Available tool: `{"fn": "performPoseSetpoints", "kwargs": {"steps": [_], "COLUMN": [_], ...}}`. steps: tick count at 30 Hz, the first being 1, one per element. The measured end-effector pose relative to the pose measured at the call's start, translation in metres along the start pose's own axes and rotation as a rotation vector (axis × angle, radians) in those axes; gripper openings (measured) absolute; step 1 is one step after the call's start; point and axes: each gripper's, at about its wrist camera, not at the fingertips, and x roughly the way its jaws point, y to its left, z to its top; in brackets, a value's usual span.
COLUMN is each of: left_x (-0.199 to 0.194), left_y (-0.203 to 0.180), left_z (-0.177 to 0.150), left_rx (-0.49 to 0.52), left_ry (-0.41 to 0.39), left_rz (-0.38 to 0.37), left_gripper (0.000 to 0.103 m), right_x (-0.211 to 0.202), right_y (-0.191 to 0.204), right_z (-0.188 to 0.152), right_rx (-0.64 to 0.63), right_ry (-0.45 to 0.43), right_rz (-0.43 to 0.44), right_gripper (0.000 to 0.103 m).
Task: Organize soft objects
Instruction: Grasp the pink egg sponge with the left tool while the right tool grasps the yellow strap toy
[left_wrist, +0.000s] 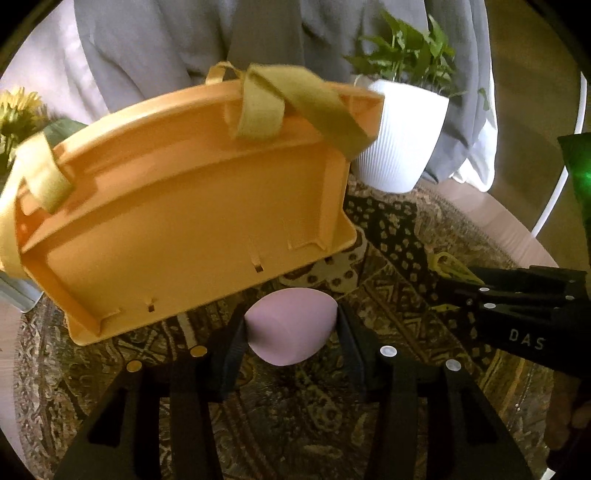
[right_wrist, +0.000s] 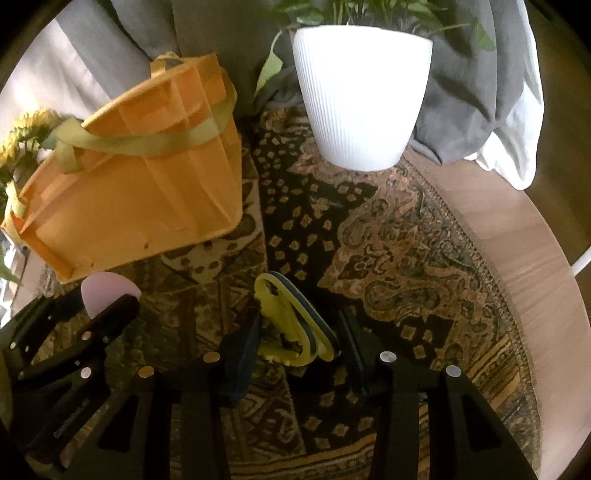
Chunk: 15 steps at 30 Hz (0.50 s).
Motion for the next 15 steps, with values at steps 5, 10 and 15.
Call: {"fn": "performPoseSetpoints", "kwargs": {"steps": [5,10,15], "left_x": [-0.017,-0.038,-0.056], "left_y": [0.005,0.011,0.018], "left_z": [0.006,0.013,0.018], "left_rx": [-0.023,-0.031,-0.048], "left_ry": [-0.037,-0.089,-0.135], "left_rz": [0.003,0.023,0.041], "left_gripper": [0.047,0.047,0.047], "right_x": [-0.014,-0.028,-0.043], "right_y": [0.006,0.015,0.024], "right_z": [0.005,0.01,0.016], "right_rx": [-0.007,-0.025,-0.037], "right_ry": [-0.036,-0.085,-0.136], "right_rz": [0.017,0.028,0.037], "right_gripper": [0.043,0.043,0.043]}}
